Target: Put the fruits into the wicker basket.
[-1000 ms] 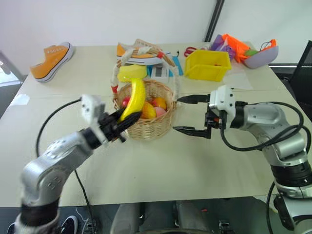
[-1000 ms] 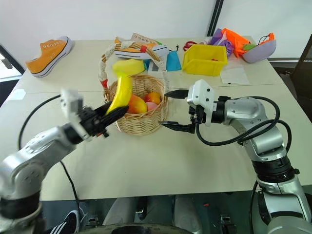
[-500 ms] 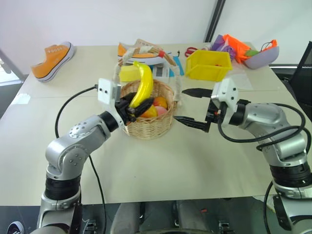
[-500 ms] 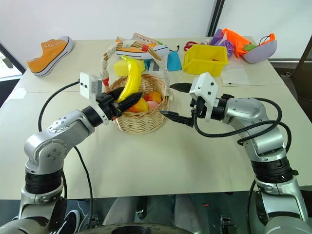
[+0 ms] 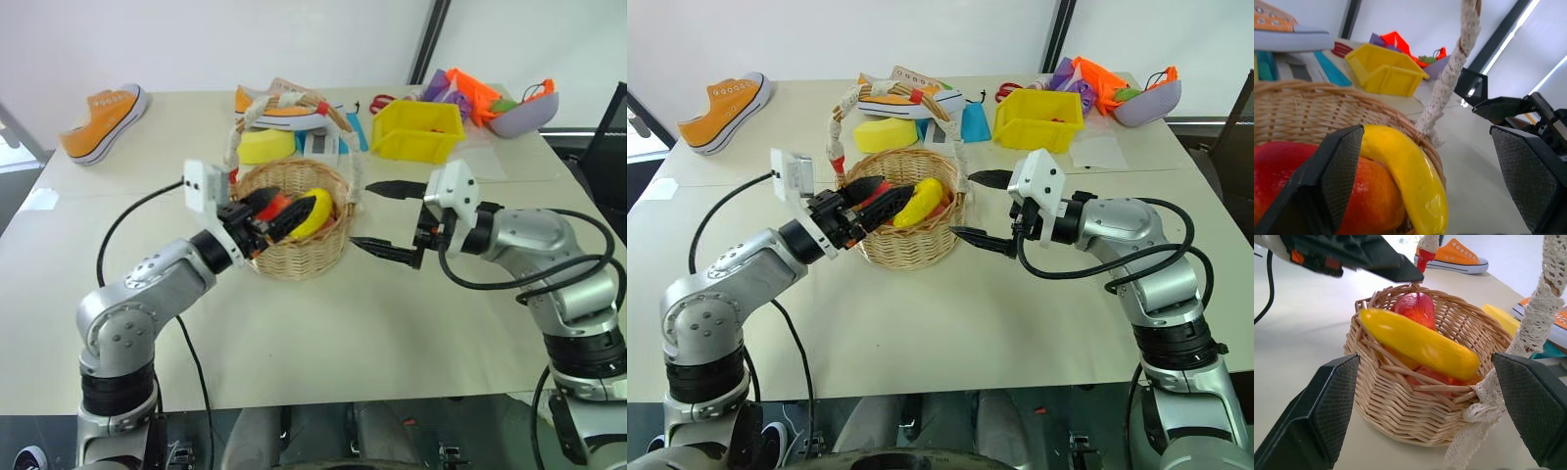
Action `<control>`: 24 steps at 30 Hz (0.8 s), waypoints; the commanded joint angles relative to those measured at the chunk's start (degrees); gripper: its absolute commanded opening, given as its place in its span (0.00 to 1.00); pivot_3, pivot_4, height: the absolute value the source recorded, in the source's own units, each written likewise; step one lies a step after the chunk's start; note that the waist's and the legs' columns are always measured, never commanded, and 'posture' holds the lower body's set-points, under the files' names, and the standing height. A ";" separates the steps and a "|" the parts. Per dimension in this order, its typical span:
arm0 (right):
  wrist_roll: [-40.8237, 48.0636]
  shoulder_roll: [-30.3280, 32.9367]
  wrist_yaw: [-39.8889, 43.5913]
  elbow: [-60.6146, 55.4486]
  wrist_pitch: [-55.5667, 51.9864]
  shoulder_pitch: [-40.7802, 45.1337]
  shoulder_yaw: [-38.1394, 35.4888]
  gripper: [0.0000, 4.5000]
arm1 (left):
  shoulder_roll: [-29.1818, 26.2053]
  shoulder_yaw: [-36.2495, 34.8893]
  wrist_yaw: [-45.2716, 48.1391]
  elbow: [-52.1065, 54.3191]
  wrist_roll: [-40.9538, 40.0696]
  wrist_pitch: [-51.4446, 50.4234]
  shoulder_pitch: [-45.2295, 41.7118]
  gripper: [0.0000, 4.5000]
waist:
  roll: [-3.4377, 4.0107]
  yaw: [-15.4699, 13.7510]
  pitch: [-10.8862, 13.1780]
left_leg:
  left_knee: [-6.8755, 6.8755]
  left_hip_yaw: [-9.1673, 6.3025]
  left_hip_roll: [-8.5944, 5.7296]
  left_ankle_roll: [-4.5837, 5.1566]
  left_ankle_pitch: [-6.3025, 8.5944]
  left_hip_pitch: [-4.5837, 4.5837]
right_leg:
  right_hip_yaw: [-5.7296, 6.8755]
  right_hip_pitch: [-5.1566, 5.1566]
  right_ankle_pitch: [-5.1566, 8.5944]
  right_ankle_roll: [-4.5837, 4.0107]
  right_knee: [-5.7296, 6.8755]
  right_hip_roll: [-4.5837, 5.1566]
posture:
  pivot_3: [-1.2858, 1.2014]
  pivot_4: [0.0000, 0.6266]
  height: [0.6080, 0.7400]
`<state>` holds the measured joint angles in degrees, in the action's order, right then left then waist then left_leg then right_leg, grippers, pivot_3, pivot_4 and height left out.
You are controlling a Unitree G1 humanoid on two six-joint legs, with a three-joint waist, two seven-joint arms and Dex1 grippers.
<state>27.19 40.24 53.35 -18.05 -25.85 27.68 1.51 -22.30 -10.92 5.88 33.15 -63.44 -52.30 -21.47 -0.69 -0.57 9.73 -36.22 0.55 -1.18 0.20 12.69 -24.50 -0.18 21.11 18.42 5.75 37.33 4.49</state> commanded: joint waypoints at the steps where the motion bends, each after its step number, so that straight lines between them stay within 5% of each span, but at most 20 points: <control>1: 0.14 -0.11 -0.05 0.34 0.60 1.74 -1.52 1.00 | -3.20 -4.57 4.26 3.93 -1.02 4.16 0.73 0.98 | -0.01 0.11 0.00 | 0.01 0.00 0.00 0.00 0.00 0.00 | 0.00 0.00 0.00 0.00 0.00 0.00 | 0.52 0.24 1.00; 7: 4.18 -2.53 -7.28 2.80 -7.93 4.67 -5.62 1.00 | -14.14 -17.02 24.23 9.90 -3.64 9.86 16.68 0.98 | 0.02 1.48 0.01 | 0.16 0.01 0.02 -0.05 -0.02 0.00 | -0.01 0.09 0.01 -0.03 -0.05 0.01 | 0.52 0.24 1.00; 11: 1.38 -7.06 -15.89 5.52 -10.80 7.11 -5.25 1.00 | -16.45 -23.42 32.56 9.05 -3.03 14.60 25.56 0.98 | 0.04 1.24 0.02 | 0.22 0.01 0.07 -0.13 -0.05 0.01 | 0.01 0.14 0.12 -0.25 -0.05 0.04 | 0.52 0.24 1.00; 16: 4.48 -15.20 -22.44 4.03 -15.56 8.56 -5.57 1.00 | -14.74 -24.86 36.83 6.05 3.79 21.35 32.12 0.98 | 0.05 1.36 0.02 | 0.23 0.02 0.02 -0.10 -0.01 -0.01 | 0.00 0.12 0.19 -0.44 -0.17 0.15 | 0.52 0.24 1.00; 24: 1.39 -19.51 -24.77 4.55 -13.97 8.90 -1.78 1.00 | -11.91 -25.20 38.44 2.72 9.05 27.68 37.65 0.98 | 0.07 1.55 0.03 | 0.54 0.03 0.03 -0.12 -0.02 -0.02 | 0.00 0.30 0.19 -0.42 -0.18 0.16 | 0.52 0.24 1.00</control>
<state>29.43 21.21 28.81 -12.14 -41.63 35.00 -0.69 -34.44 -34.51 44.67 35.69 -55.05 -26.66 16.15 -0.62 0.98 9.76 -35.67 0.57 -1.15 0.08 12.66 -24.52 -0.18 21.42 18.61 5.33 37.15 4.64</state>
